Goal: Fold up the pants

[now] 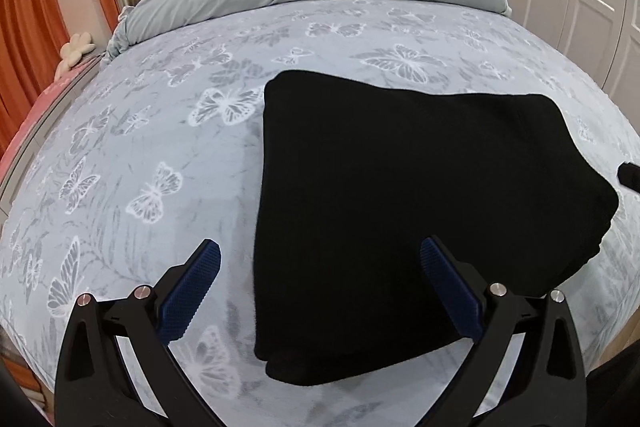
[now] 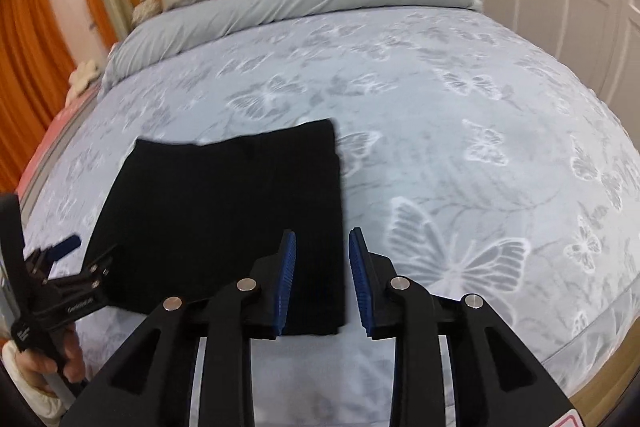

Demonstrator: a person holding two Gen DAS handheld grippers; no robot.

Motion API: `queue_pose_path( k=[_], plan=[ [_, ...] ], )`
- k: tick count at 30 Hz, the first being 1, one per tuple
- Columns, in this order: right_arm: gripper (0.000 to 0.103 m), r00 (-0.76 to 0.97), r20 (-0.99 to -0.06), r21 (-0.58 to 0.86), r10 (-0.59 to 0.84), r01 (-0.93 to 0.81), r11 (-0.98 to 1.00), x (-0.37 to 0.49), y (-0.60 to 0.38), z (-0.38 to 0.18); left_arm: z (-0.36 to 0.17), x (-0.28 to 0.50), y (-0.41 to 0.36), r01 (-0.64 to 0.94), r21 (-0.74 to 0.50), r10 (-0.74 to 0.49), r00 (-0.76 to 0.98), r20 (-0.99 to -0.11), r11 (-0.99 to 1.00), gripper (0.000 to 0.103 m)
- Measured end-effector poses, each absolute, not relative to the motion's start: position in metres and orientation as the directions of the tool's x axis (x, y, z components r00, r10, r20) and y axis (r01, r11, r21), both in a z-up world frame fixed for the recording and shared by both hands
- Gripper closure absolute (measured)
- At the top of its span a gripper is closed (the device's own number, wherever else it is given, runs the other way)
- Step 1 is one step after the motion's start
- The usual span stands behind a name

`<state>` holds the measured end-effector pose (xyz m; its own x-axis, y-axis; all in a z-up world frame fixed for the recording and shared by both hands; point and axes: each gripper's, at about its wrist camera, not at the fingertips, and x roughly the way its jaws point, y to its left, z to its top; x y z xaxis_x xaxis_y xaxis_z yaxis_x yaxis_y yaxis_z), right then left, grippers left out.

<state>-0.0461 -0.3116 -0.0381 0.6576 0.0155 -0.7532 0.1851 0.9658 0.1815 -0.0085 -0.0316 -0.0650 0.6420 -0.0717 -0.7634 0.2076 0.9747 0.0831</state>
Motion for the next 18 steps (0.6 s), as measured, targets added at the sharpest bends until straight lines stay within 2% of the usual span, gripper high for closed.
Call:
queue_pose_path(
  k=[3, 6, 8, 9, 10, 11, 12, 13, 14, 16, 18],
  plan=[
    [0.070, 0.689, -0.722, 0.232, 0.065, 0.153, 0.961, -0.064, -0.324, -0.046, -0.067, -0.008, -0.033, 0.213, 0.075, -0.080, 0.635, -0.769, 0.974, 0.005],
    [0.070, 0.683, -0.722, 0.251, 0.111, 0.109, 0.962, -0.071, -0.323, -0.048, -0.067, -0.008, -0.033, 0.223, 0.058, -0.098, 0.628, -0.772, 0.973, 0.005],
    [0.053, 0.677, -0.723, 0.257, 0.133, 0.084, 0.963, -0.066, -0.318, -0.045, -0.068, -0.008, -0.035, 0.231, 0.057, -0.104, 0.626, -0.773, 0.971, 0.005],
    [0.042, 0.669, -0.729, 0.261, 0.145, 0.076, 0.962, -0.062, -0.315, -0.046, -0.069, -0.008, -0.036, 0.238, 0.056, -0.108, 0.623, -0.774, 0.970, 0.005],
    [0.041, 0.651, -0.741, 0.266, 0.163, 0.062, 0.962, -0.054, -0.311, -0.050, -0.070, -0.008, -0.037, 0.244, 0.053, -0.114, 0.617, -0.779, 0.968, 0.005],
    [0.044, 0.631, -0.756, 0.261, 0.176, 0.044, 0.964, -0.046, -0.305, -0.055, -0.071, -0.007, -0.038, 0.246, 0.049, -0.115, 0.612, -0.783, 0.968, 0.005],
    [0.061, 0.608, -0.770, 0.257, 0.193, 0.018, 0.966, -0.038, -0.297, -0.061, -0.072, -0.006, -0.037, 0.248, 0.044, -0.119, 0.606, -0.787, 0.968, 0.005],
    [0.088, 0.586, -0.788, 0.240, 0.190, 0.008, 0.971, -0.032, -0.291, -0.064, -0.073, -0.006, -0.037, 0.250, 0.039, -0.123, 0.601, -0.789, 0.968, 0.005],
    [0.097, 0.578, -0.794, 0.233, 0.190, 0.001, 0.972, -0.026, -0.286, -0.065, -0.074, -0.005, -0.036, 0.249, 0.040, -0.122, 0.600, -0.791, 0.968, 0.005],
    [0.098, 0.607, -0.752, 0.296, 0.257, -0.038, 0.955, -0.023, -0.282, -0.048, -0.074, -0.003, -0.034, 0.246, 0.051, -0.113, 0.605, -0.788, 0.968, 0.005],
    [0.098, 0.680, -0.665, 0.346, 0.308, -0.085, 0.934, -0.031, -0.283, -0.013, -0.072, -0.003, -0.029, 0.236, 0.050, -0.108, 0.610, -0.785, 0.970, 0.005]
  ],
)
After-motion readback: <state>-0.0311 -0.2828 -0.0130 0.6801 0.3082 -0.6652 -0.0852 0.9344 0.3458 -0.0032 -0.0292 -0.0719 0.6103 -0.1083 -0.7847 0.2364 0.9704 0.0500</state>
